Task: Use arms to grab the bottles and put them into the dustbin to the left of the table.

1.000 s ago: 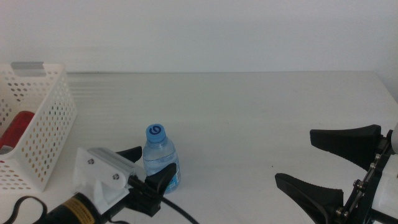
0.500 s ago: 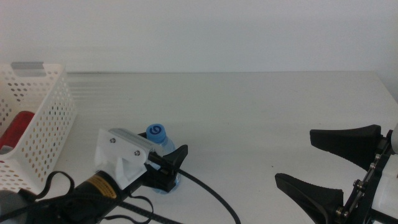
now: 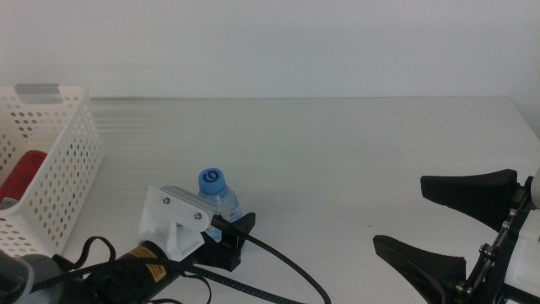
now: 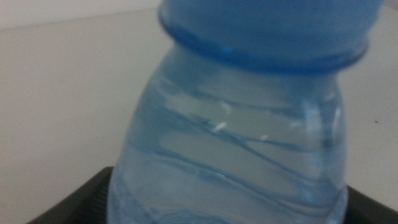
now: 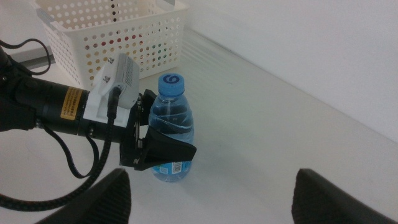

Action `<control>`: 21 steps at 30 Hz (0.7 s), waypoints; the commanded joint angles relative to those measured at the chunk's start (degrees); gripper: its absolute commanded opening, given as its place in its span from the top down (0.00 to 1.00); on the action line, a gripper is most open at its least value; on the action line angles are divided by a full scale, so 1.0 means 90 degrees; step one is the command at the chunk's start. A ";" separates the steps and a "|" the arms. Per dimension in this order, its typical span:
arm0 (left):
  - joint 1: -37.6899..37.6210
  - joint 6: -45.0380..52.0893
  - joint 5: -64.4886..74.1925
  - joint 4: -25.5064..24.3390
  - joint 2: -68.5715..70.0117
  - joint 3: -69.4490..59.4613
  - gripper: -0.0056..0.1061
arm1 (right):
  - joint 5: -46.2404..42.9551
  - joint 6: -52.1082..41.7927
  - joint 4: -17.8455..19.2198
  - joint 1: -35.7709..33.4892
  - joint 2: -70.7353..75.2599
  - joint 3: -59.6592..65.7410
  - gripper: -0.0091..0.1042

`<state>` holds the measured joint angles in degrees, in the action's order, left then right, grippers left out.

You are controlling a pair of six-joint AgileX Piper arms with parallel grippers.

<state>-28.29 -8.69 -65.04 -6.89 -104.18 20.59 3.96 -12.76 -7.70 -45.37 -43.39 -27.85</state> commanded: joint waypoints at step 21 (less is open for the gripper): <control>-0.0014 -0.0181 -0.0228 0.0483 0.1334 -0.0076 0.99 | -0.0440 -0.0015 0.0064 -0.0023 0.0044 -0.0151 0.32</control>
<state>-28.29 -9.25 -60.95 -3.88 -97.20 18.72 3.96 -12.61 -7.70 -45.37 -43.39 -27.85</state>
